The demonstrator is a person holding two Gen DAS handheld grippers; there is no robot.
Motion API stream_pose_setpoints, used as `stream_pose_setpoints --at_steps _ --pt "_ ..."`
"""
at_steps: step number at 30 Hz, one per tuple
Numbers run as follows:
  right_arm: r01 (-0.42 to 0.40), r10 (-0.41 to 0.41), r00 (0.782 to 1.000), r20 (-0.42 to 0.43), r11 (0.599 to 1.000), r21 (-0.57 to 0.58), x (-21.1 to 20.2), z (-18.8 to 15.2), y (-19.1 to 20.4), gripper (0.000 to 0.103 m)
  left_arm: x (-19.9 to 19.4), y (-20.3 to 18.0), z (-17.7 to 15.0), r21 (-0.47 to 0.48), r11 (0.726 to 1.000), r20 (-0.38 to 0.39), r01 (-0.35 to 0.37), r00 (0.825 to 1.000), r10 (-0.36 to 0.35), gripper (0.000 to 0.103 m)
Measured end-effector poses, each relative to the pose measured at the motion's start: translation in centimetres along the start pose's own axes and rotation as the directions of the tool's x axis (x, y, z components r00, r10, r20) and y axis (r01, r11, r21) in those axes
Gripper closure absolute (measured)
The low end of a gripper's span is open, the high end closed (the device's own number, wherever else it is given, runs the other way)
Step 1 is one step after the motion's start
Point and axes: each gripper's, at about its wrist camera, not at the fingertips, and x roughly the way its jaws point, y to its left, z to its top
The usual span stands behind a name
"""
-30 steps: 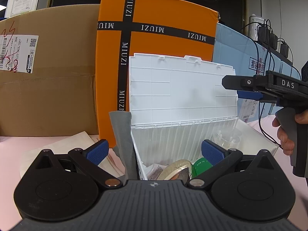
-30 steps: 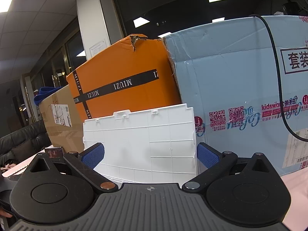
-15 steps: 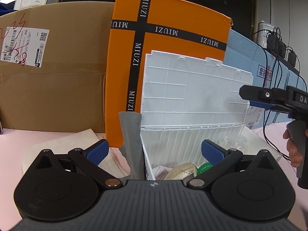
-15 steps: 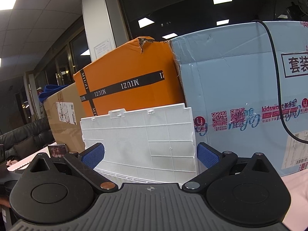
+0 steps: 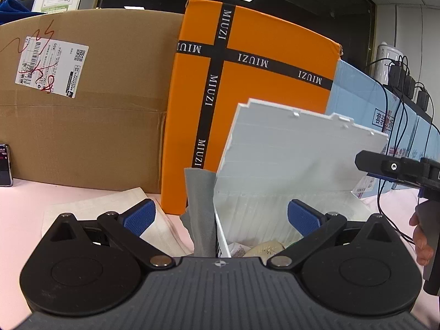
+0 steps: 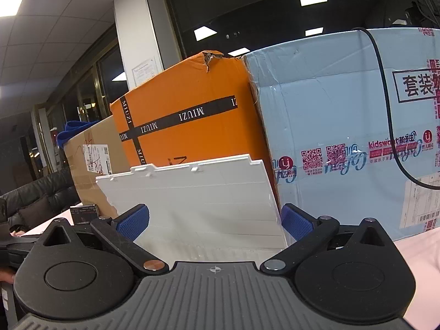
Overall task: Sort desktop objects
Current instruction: 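Push the white box lid down closed with the right gripper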
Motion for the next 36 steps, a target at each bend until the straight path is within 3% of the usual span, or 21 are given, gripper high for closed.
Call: stream_pose_setpoints --at_steps 11,29,36 --pt "0.007 -0.007 1.000 -0.006 1.000 0.008 -0.4 -0.5 0.4 0.000 -0.9 0.0 0.1 -0.018 1.000 0.017 -0.018 1.000 0.018 0.000" --pt "0.061 -0.064 0.998 -0.027 0.994 -0.093 -0.7 -1.7 2.2 0.000 -1.3 0.6 -0.1 -0.044 0.998 0.002 -0.052 0.999 0.053 0.000" --pt "0.076 -0.079 0.996 -0.044 0.995 -0.069 -1.3 -2.4 2.0 0.000 -1.2 0.9 -0.3 -0.053 0.996 -0.011 -0.068 0.998 0.067 0.000"
